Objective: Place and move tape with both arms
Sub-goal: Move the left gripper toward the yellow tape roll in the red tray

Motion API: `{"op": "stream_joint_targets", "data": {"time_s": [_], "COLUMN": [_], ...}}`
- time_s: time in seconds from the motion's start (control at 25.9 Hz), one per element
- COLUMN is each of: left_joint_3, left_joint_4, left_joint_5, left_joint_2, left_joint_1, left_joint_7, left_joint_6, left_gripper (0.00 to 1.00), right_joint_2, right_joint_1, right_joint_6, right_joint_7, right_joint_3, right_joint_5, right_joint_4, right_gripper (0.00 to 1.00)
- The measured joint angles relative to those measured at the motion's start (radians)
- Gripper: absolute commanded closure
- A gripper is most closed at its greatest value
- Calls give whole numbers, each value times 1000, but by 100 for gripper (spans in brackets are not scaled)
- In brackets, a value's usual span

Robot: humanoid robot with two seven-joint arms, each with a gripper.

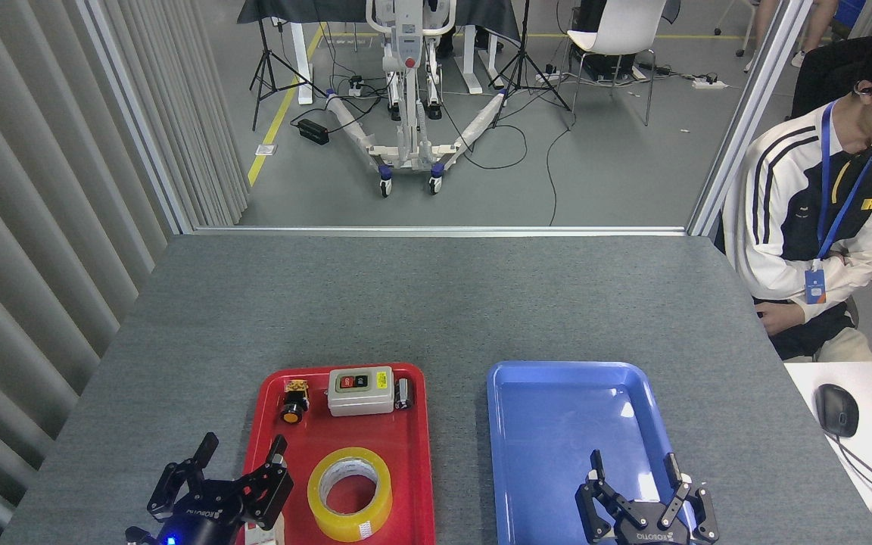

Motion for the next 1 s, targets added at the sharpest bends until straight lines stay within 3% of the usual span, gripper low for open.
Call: {"op": "stream_joint_targets", "data": {"time_s": [1.0], "left_joint_3": [23], "left_joint_4": [-1], "left_joint_5": [-2], "left_joint_2": [10], "left_joint_1": [0], "left_joint_7": [14], "left_joint_6": [0], "left_gripper": [1], "right_joint_2": [-15], "right_joint_1": [-2], "right_joint_6": [0], "right_joint_7": [-4], "right_joint_3": [0], "right_joint_5": [-1], "right_joint_4": [5], "right_gripper": [0]}}
